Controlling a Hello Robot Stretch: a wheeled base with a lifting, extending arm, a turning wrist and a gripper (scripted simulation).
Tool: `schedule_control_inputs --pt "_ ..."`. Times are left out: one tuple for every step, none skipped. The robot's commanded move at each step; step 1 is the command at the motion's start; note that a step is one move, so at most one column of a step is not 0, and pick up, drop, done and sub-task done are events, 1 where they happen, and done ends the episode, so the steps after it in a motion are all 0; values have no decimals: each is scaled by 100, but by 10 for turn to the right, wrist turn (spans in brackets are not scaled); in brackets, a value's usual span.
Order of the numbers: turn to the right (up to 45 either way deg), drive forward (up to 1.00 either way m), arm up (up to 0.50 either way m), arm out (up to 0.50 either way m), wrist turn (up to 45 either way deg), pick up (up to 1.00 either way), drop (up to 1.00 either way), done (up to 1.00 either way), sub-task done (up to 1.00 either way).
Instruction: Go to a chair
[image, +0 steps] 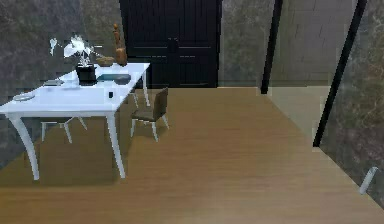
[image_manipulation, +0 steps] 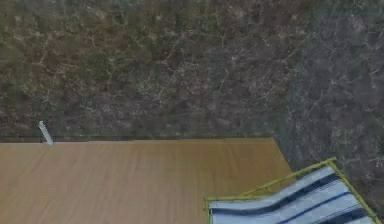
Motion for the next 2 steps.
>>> schedule_control_inputs --pt "0 100 0 0 0 0 0 0 0" --pt "-120 0 0 0 0 0 0 0 0"
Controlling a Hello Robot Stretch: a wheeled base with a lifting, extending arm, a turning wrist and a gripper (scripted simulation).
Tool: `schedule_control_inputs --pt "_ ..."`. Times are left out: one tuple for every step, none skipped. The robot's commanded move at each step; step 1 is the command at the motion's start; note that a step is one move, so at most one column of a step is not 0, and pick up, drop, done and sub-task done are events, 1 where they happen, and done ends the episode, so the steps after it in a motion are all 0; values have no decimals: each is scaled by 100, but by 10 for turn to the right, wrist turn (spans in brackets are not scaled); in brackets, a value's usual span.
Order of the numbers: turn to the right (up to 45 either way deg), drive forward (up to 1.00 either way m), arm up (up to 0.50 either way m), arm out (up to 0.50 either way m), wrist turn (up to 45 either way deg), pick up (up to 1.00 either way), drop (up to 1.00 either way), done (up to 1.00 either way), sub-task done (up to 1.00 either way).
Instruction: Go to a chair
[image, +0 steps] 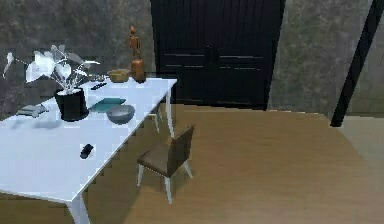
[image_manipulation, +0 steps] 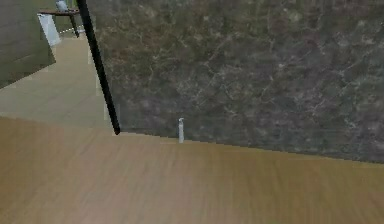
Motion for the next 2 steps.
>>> schedule_control_inputs --pt "0 20 0 0 0 0 0 0 0" --pt "-90 0 0 0 0 0 0 0 0"
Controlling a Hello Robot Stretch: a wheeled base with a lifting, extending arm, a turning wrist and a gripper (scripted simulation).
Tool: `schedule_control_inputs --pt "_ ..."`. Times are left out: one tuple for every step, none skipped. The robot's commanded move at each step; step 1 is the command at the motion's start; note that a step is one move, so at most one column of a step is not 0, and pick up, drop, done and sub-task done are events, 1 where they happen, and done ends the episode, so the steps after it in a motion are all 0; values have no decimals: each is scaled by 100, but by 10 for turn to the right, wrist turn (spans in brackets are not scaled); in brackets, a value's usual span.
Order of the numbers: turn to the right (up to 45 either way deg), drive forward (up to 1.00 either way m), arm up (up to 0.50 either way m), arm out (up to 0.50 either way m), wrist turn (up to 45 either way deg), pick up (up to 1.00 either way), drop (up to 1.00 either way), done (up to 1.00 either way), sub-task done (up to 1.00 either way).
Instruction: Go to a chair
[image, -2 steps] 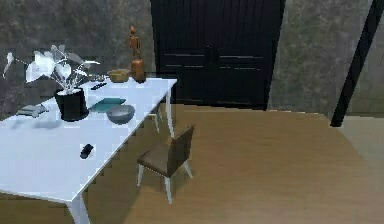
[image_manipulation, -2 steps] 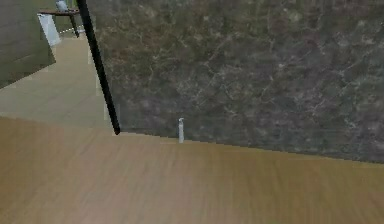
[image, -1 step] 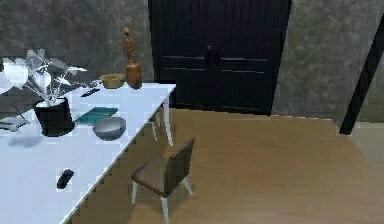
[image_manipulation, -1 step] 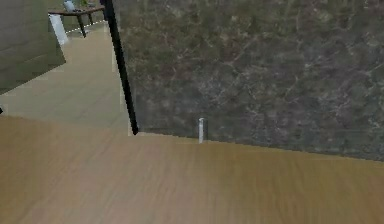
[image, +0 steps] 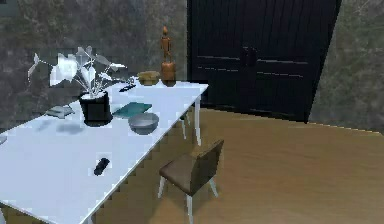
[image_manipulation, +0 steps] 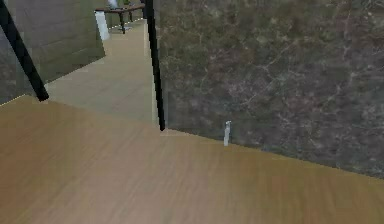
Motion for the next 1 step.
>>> schedule_control_inputs --pt "0 0 0 0 0 0 0 100 0"
